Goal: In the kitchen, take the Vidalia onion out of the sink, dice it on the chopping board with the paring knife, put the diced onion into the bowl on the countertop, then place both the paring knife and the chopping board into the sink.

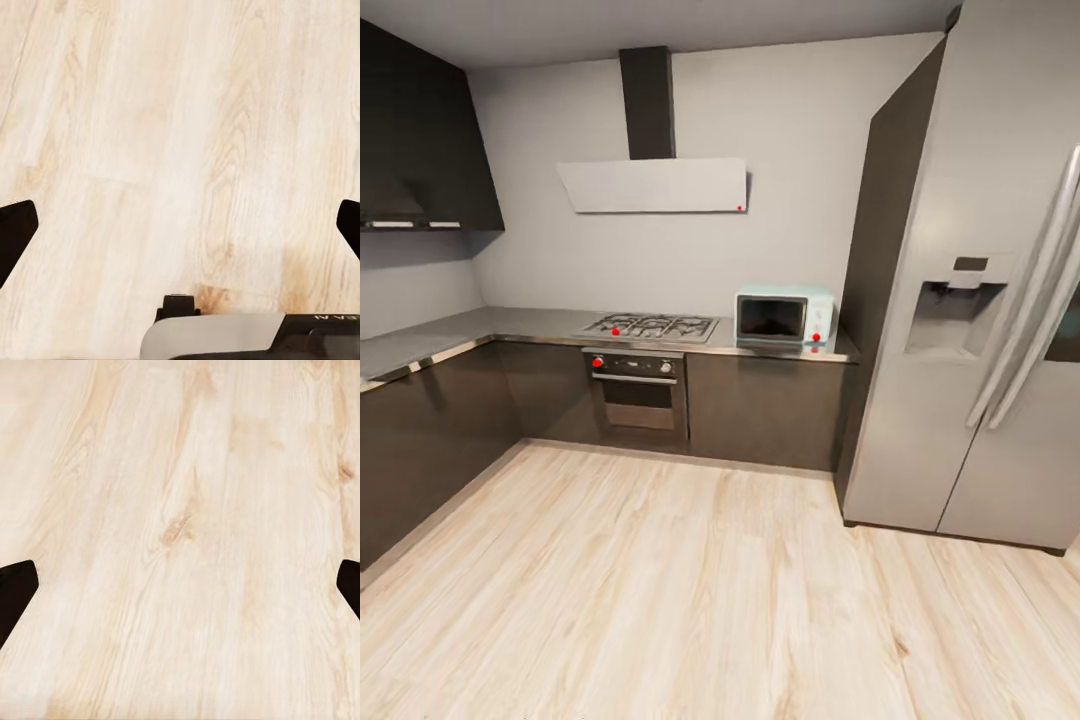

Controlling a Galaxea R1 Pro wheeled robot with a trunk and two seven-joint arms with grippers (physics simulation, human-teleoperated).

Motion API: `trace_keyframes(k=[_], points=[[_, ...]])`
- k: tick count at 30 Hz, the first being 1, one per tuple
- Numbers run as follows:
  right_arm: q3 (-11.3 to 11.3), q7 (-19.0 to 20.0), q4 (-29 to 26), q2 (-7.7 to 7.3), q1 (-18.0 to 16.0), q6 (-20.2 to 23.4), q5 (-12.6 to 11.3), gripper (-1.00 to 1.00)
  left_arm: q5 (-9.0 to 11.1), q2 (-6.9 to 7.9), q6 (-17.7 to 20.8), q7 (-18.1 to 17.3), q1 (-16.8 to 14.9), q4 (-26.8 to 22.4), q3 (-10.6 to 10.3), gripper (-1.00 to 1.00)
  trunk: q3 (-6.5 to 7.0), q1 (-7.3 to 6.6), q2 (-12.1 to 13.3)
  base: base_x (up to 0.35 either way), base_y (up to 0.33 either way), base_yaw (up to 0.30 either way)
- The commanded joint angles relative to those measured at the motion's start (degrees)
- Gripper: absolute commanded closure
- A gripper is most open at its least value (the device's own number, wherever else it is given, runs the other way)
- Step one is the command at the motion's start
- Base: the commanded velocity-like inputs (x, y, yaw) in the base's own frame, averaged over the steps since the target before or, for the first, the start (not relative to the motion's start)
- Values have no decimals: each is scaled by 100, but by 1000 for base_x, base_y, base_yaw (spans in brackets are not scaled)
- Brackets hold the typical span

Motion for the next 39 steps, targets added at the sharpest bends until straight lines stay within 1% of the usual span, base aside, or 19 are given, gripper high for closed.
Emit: trace_keyframes(k=[1,39], points=[[0,-2,-1,1,-1,-16,2,-100,5,0,-10,1,0,-5,4,-100,13,-22,38,0,0,276],[0,-2,-3,1,-1,-14,3,-100,5,-16,-10,1,0,14,4,-100,696,-857,1562,0,0,276]])
